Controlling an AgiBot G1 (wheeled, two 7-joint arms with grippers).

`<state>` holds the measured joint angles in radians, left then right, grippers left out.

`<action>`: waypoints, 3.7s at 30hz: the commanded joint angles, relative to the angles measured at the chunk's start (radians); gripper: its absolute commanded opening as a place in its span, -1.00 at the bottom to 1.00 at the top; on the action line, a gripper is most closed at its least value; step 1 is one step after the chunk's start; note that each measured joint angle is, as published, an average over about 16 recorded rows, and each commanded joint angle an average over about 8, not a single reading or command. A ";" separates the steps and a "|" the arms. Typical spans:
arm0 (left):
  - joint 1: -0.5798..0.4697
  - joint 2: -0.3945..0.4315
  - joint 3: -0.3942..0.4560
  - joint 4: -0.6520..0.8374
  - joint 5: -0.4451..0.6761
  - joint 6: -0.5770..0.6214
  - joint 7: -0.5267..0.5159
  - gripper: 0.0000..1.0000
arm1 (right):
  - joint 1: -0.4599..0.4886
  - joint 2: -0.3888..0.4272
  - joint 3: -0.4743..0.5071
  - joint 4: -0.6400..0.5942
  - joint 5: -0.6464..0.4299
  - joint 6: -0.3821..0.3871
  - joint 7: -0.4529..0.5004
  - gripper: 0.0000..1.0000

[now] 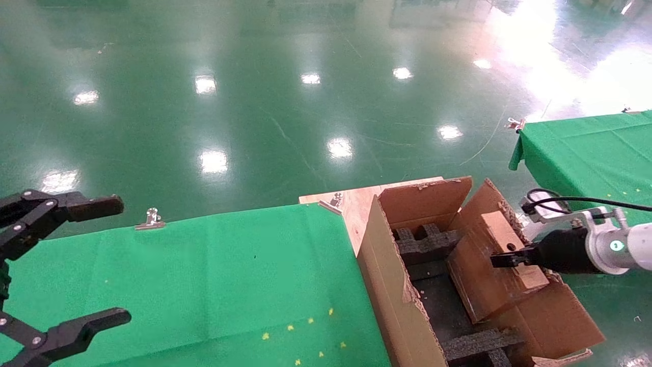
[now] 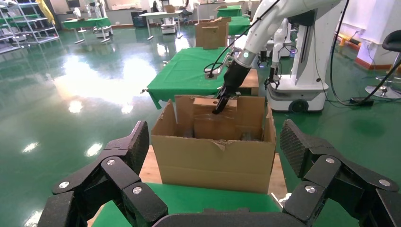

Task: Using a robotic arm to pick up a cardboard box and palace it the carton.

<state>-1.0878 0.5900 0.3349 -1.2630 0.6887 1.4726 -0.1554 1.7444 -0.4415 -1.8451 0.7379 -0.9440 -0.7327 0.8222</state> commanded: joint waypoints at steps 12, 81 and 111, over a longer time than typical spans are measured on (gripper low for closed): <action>0.000 0.000 0.000 0.000 0.000 0.000 0.000 1.00 | -0.100 -0.089 0.004 -0.076 0.045 0.041 -0.034 -1.00; 0.000 0.000 0.001 0.000 -0.001 -0.001 0.001 1.00 | 0.112 -0.099 0.088 0.052 0.034 0.047 -0.210 1.00; 0.000 -0.001 0.001 0.001 -0.001 -0.001 0.001 1.00 | 0.037 -0.052 0.374 0.230 0.470 -0.396 -0.443 1.00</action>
<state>-1.0879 0.5893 0.3360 -1.2621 0.6872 1.4717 -0.1546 1.7751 -0.4947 -1.4608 0.9709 -0.4782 -1.1306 0.3778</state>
